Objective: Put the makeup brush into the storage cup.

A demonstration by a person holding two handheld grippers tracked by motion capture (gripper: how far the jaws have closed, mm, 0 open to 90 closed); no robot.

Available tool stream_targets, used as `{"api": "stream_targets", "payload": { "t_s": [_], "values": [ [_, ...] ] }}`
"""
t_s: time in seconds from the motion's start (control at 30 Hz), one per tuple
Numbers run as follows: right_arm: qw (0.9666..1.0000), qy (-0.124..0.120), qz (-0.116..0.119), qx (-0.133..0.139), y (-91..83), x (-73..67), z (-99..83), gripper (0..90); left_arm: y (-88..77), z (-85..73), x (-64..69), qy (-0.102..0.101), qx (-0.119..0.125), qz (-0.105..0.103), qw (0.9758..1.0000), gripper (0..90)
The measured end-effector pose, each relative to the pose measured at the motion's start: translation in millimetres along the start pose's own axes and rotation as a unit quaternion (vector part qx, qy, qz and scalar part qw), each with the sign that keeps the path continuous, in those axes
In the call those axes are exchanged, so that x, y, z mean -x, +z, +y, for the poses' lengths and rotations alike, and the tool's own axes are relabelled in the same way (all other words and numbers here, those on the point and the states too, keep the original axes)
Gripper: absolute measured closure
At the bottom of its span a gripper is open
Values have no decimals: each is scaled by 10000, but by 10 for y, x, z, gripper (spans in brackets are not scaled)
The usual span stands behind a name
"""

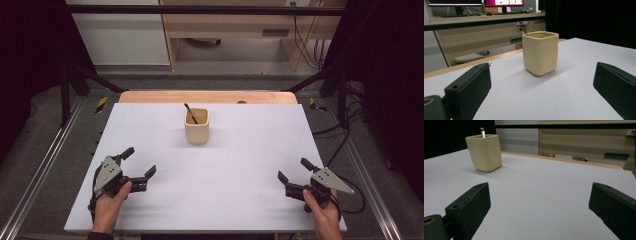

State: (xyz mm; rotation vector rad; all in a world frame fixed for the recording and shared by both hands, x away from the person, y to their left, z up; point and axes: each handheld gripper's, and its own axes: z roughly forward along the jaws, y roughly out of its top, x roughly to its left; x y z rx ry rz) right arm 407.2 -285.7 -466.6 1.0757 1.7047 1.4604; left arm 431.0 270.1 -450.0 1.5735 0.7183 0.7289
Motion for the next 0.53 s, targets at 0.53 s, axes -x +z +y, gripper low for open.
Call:
{"api": "stream_targets", "payload": {
  "t_s": [0.53],
  "values": [
    [9980,-536,137,315,166,-110,-68,46,-22,-69,-21,-45,-14,87,10000,8]
  ]
}}
